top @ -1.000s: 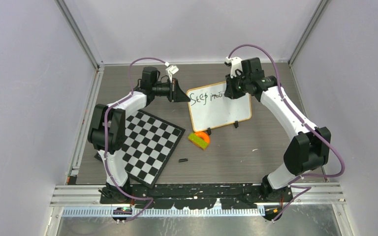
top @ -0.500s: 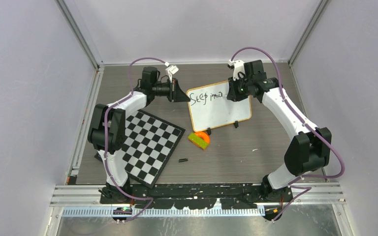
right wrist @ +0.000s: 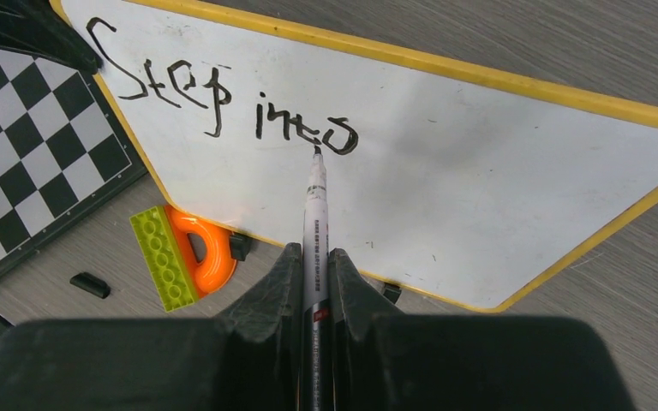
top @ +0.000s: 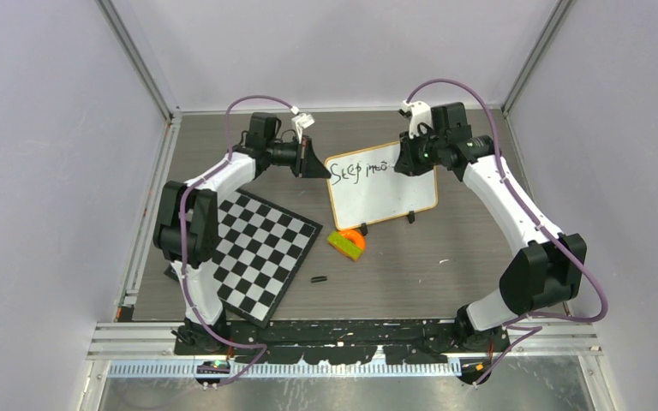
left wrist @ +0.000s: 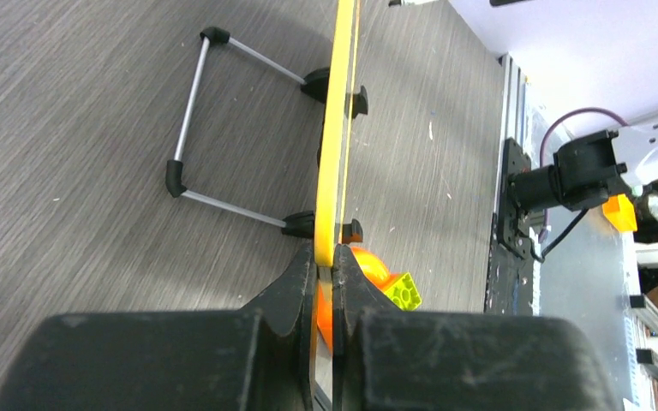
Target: Write a sentence on the whiteboard
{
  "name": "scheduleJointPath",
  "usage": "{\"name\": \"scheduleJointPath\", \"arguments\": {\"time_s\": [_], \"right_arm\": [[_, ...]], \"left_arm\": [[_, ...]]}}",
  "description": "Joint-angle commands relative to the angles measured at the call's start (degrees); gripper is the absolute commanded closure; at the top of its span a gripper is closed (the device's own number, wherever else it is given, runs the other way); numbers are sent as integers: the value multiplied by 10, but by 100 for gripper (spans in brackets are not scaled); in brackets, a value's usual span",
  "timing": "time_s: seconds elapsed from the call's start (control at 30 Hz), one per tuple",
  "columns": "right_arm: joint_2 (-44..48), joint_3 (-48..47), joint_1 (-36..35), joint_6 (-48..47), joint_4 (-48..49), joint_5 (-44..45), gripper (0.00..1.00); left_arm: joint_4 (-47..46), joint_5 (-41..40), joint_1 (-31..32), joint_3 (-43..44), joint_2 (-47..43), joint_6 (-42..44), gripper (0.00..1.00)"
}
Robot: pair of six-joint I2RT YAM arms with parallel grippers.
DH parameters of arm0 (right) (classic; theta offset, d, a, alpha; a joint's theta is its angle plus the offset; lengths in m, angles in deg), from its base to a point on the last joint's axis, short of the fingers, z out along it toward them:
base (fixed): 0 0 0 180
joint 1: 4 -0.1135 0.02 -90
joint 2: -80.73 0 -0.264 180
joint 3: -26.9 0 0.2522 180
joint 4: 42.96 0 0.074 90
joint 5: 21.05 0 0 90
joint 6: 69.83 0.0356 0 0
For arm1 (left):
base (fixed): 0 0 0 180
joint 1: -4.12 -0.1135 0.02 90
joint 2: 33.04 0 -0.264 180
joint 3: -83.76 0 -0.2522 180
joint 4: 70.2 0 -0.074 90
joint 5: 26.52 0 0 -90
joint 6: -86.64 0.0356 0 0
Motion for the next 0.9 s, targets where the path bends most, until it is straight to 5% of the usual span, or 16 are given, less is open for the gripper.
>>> {"name": "scheduleJointPath", "arguments": {"time_s": [0.0, 0.2, 0.87], "right_arm": [[13, -21, 14, 2, 1, -15, 100], [20, -3, 51, 1, 25, -57, 100], [4, 22, 52, -6, 88, -41, 100]], "left_arm": [[92, -2, 0, 35, 2, 88, 100], [162, -10, -2, 65, 14, 145, 100], [169, -16, 3, 71, 21, 146, 100]]}}
